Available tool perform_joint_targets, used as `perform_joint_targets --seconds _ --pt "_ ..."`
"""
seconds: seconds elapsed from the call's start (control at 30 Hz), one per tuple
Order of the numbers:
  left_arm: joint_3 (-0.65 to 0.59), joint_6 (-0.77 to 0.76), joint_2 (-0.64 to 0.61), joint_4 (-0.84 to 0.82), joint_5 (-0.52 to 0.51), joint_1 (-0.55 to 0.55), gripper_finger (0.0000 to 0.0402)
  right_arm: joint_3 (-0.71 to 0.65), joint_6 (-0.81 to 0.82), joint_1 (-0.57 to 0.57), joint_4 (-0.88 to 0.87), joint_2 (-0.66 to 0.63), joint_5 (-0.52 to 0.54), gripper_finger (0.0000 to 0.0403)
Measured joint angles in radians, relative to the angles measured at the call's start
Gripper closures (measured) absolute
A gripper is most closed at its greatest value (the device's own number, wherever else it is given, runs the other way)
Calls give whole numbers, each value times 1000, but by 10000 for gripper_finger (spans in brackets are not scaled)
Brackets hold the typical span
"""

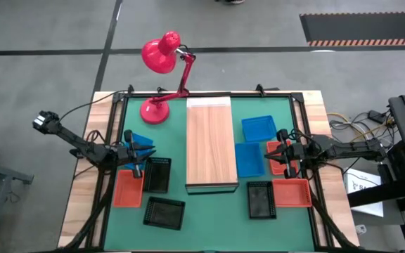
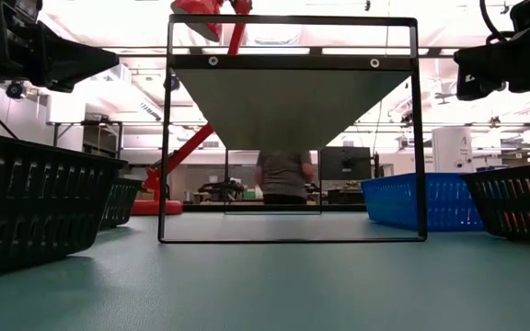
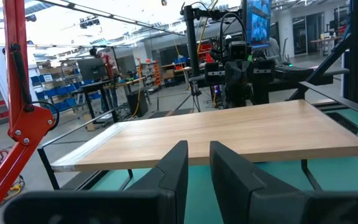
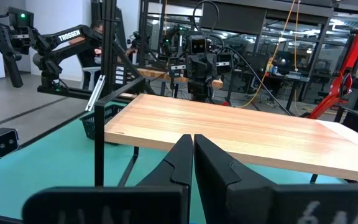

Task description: Stack baskets on shelf by color

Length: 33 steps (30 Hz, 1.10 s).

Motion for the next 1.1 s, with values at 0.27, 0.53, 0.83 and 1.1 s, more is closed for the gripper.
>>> perform_joint_targets --seconds 0.27,0.53,0.83,1.1 --pt "0 0 0 0 0 0 350 0 0 0 0 0 0 394" --pt "0 0 0 0 0 0 350 0 0 0 0 0 0 394" --pt "0 -159 1 47 47 0 350 0 0 0 0 0 0 394" --pt "0 -369 9 278 73 0 350 0 -9 0 22 0 -1 394"
